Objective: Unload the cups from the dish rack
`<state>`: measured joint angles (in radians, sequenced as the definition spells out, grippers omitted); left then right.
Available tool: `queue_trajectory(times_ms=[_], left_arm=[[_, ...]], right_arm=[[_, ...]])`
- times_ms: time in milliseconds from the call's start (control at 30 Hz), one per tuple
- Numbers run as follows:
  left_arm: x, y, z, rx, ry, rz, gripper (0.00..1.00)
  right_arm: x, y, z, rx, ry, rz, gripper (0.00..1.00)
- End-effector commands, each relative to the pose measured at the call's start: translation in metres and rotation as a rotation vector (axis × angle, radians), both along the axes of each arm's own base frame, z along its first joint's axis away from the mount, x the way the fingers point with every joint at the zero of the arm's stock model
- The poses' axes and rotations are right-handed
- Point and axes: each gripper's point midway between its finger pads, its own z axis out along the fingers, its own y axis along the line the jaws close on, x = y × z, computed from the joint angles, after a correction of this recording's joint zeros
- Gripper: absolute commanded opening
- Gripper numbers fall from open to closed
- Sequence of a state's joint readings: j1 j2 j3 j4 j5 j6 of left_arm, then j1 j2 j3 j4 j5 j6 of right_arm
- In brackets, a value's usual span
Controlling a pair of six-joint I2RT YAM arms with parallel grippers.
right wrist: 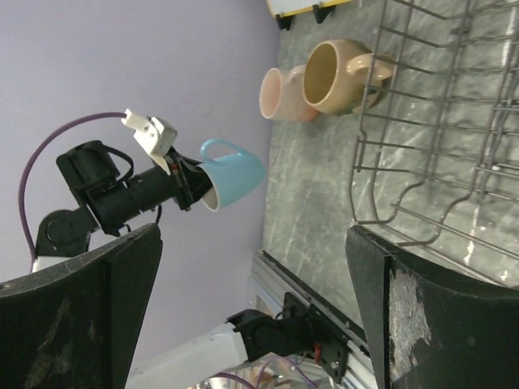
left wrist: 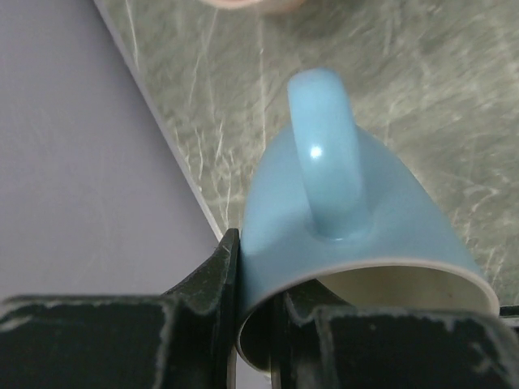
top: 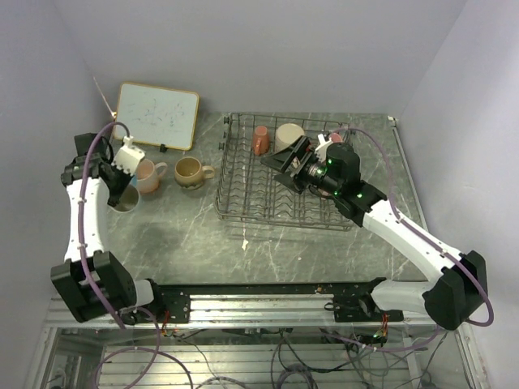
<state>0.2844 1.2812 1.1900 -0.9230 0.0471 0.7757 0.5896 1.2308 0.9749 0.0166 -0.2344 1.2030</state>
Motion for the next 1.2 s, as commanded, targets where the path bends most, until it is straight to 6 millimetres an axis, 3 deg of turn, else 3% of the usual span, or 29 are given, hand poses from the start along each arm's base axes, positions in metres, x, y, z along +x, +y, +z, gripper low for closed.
queue_trajectory(times_ms=[0,133,533,833,867,1000,1100,1167], left_arm=[[-0.001,0.038,-0.001,-0.003,0.018,0.197,0.07],[-0.004,0.057,-0.028,-0.08,0.082,0.332,0.07],[0.008,0.048,-0.083,-0.252,0.178,0.484,0.07],[0.012,0.054,-0.098,-0.244,0.205,0.516,0.07],[0.012,0.054,-0.097,-0.24,0.203,0.514,0.1],[0.011,0.057,-0.087,-0.215,0.182,0.499,0.53],[0.01,0.054,-0.068,-0.213,0.146,0.474,0.89],[0.011,0.049,-0.049,-0.224,0.114,0.444,1.0]], right_arm=[[0.005,-0.013,0.003,-0.097,-0.051,-0.015,0.96],[0.008,-0.017,-0.001,-0.136,-0.058,-0.016,0.96],[0.015,-0.025,-0.007,-0.206,-0.072,-0.022,0.97],[0.027,-0.031,-0.01,-0.265,-0.089,-0.032,0.98],[0.031,-0.032,-0.012,-0.284,-0.095,-0.037,0.98],[0.054,-0.04,-0.022,-0.421,-0.126,-0.077,0.98],[0.076,-0.043,-0.031,-0.53,-0.152,-0.094,0.98],[0.092,-0.045,-0.031,-0.589,-0.182,-0.114,0.98]])
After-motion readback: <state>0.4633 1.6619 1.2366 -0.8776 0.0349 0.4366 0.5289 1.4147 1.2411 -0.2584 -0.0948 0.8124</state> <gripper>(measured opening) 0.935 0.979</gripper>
